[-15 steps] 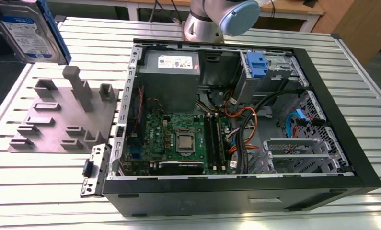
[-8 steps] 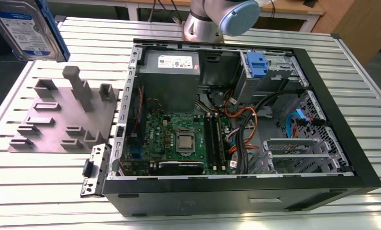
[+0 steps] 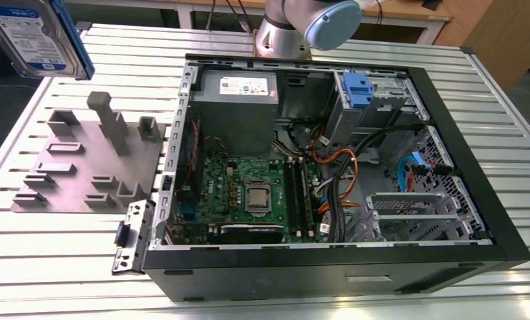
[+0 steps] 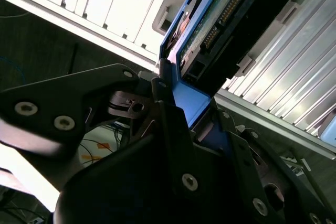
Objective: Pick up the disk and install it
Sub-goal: 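Pick up the disk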
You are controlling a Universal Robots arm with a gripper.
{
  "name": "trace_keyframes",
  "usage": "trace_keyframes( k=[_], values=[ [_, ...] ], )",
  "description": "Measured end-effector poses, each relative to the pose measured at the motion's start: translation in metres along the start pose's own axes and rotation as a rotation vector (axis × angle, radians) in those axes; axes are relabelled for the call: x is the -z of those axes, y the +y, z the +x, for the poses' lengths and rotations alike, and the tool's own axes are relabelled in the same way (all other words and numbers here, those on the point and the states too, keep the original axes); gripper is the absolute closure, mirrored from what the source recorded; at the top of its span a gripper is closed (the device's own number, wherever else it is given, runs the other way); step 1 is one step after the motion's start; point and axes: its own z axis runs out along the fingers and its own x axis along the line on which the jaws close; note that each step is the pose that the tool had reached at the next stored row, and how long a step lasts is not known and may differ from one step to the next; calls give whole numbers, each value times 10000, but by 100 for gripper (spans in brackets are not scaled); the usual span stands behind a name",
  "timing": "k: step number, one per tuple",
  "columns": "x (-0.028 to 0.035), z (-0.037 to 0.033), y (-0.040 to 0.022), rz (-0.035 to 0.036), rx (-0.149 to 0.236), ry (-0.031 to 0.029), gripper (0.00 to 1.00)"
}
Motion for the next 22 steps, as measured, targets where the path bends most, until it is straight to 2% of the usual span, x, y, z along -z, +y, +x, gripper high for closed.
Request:
trace_keyframes(
  k=[11,18,22],
  values=[
    [131,-4,4,0,0,0,64],
    [140,-4,4,0,0,0,64],
    [140,-5,-18,1,0,0,64]
  ],
)
